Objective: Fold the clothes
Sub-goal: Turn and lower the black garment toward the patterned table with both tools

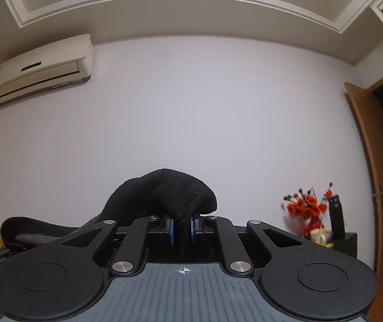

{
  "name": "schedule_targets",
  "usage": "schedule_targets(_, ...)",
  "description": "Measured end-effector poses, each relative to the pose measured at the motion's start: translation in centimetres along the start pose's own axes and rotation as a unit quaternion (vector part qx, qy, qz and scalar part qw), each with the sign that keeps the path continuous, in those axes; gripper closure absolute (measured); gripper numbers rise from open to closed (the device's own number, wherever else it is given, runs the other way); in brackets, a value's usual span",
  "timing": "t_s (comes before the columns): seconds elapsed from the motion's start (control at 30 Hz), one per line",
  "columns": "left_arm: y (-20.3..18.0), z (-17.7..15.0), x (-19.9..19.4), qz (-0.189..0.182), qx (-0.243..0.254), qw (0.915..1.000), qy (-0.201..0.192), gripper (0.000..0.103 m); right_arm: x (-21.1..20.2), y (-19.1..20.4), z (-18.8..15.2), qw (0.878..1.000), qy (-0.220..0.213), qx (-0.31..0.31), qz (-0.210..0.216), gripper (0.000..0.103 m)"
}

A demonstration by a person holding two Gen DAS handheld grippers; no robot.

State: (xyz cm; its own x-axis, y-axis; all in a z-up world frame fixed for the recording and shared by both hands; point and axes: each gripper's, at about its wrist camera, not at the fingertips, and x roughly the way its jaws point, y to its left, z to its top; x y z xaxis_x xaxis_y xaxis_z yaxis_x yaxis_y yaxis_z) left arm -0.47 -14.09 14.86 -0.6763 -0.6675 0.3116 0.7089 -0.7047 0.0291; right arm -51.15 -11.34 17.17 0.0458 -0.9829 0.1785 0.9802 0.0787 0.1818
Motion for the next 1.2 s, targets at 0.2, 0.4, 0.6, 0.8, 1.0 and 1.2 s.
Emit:
schedule_targets(0.2, -1.6, 1.6, 2.9, 0.007, 0.023, 0.9993, -0.028, 0.090, 4.1, -0.9, 2.0, 0.999, 0.006, -0.028, 0.019, 0.093)
schedule_targets(0.4, -1.2, -1.5, 9.1, 0.045, 0.024, 0.9984, 0.025, 0.090, 10.6, -4.3, 1.8, 0.998, 0.029, -0.039, 0.045, 0.092)
schedule_targets(0.6, -0.5, -8.6, 20.3, 0.117, 0.041, 0.9868, 0.104, 0.090, 22.6, -12.5, -2.5, 0.994, 0.072, -0.014, 0.081, 0.092)
schedule_targets(0.8, 1.0, -20.1, 37.1, 0.198, 0.030, 0.9590, 0.200, 0.089, 39.5, -24.0, -12.0, 0.986, 0.139, 0.009, 0.087, 0.092)
schedule_targets(1.0, 3.6, -36.0, 48.4, 0.280, 0.042, 0.8928, 0.350, 0.089, 55.1, -31.4, -26.9, 0.959, 0.280, -0.021, 0.024, 0.092)
schedule_targets(1.2, 5.9, -47.6, 53.1, 0.291, 0.024, 0.8313, 0.473, 0.089, 62.8, -34.2, -39.8, 0.920, 0.391, -0.018, 0.003, 0.092)
